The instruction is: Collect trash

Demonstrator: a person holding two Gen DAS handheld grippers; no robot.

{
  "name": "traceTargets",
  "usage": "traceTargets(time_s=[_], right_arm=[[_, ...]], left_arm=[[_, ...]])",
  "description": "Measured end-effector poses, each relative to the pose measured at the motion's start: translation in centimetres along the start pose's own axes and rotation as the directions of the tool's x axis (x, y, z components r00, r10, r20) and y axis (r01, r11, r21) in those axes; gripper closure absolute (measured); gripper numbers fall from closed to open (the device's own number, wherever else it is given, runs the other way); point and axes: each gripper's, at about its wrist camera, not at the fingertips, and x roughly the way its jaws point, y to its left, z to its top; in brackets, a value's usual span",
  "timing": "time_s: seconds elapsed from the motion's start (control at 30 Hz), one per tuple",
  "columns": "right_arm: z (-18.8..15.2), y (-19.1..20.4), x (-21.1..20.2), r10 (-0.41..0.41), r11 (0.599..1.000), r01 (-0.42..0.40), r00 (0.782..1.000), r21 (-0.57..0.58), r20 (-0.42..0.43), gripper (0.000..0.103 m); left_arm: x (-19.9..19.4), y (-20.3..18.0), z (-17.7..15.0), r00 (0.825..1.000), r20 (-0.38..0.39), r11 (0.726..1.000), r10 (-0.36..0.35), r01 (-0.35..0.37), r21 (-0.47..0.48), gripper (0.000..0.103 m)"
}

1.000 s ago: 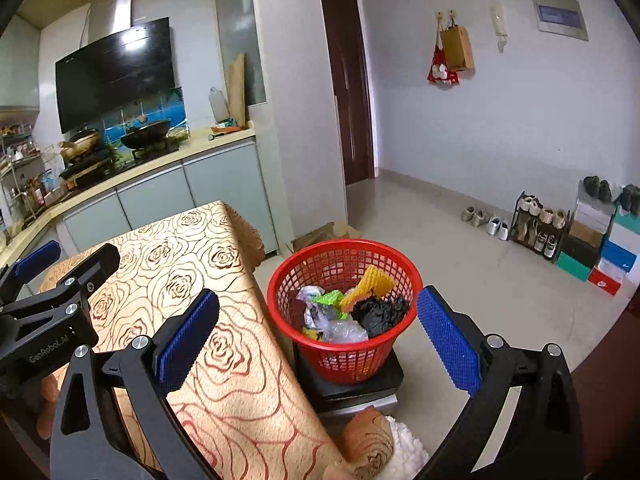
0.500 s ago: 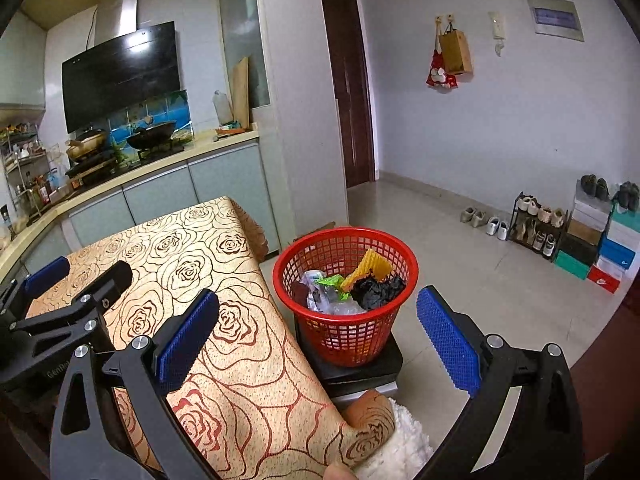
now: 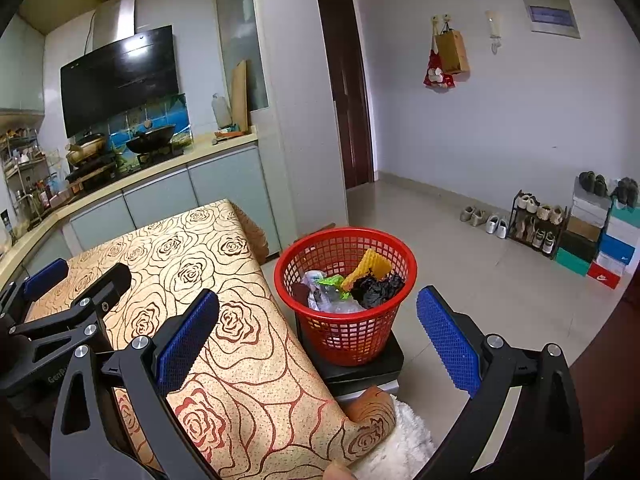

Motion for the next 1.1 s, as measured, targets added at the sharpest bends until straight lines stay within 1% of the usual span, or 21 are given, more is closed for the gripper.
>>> traceTargets(time_s=[0.2,0.67,0.93,1.1], right_arm=[[0.1,0.0,0.0,-0.002,1.0,0.002,1.0,0.0,-0.001,0.007],[-0.1,-0.1,0.5,-0.012,1.0,0.012,1.0,0.012,-0.023,0.007],[-0.1,-0.5,1.7,-0.023,0.999,0.024,0.999,0.029,-0.044,0.007],[-0.2,-0.6,1.7,-0.033,0.999,0.034,0.998,0.029,-0.044,0.007]], left_arm=[[-0.1,0.0,0.1,1.0,0.002,1.0,0.0,0.0,0.007,0.007],[0.7,-0.2,-0.1,1.0,-0.03,1.0,0.001,-0.001,0.006,0.007],[1.8,-0.4,-0.1,0.999,-0.049,1.0,0.001,0.0,0.005,0.007],[2.3,-0.9,-0.3,0.998,-0.059,1.0,-0.002,0.003,0.017,0.007]])
